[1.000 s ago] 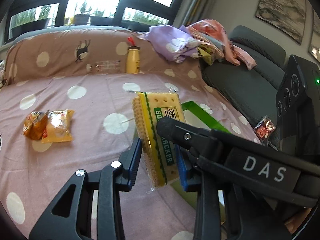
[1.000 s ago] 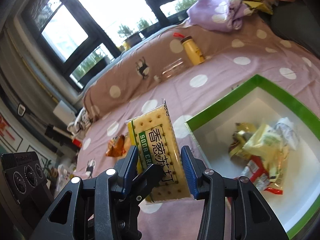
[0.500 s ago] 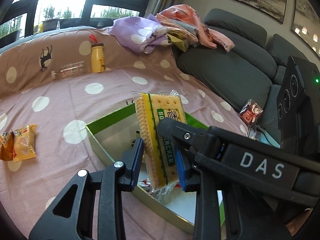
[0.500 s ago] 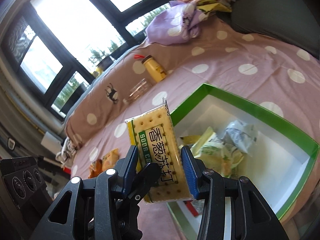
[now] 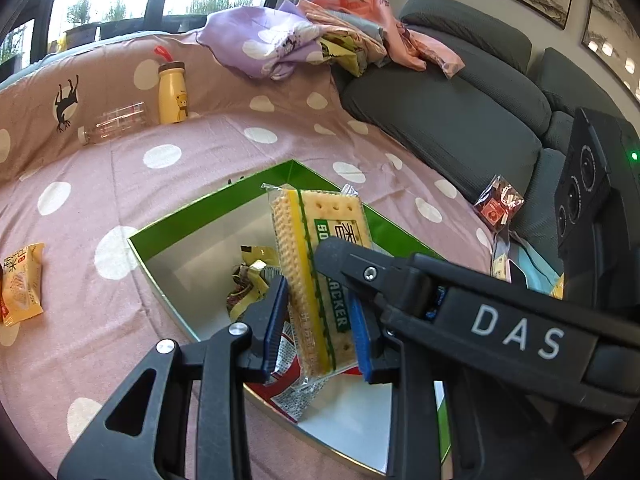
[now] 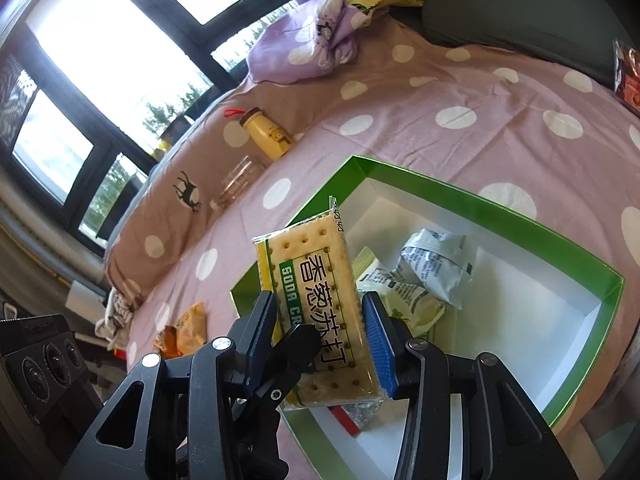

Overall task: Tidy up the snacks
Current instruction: 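Lower the soda cracker pack into the box and open the right gripper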

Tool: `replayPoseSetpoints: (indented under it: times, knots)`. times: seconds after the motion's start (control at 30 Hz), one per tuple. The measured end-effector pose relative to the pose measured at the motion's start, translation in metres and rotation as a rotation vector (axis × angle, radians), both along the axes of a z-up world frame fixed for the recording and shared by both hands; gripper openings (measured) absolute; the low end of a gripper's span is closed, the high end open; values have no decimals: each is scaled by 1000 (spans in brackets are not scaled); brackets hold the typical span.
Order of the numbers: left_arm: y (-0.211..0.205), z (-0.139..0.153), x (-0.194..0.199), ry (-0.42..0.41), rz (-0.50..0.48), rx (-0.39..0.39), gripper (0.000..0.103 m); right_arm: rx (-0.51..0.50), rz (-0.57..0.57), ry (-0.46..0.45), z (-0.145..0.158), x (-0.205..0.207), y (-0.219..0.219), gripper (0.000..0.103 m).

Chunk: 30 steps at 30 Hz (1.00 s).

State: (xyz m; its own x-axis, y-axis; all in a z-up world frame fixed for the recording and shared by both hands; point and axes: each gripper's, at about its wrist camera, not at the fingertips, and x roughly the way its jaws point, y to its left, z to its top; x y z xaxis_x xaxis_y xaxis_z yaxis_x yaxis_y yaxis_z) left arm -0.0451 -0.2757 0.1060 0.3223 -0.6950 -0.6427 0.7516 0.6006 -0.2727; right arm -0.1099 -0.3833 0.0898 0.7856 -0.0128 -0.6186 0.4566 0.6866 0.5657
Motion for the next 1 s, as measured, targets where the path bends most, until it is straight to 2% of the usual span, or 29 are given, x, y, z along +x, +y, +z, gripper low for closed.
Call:
replayPoseSetpoints:
  times: [0.53,1.0]
  knots:
    - [-13,-13,3,38,-11,49,29,35,-30,58,-13,2,-9,48]
    - [-20,-19,7,53,-18,62,28,39,-40,73,-19,5,-15,48]
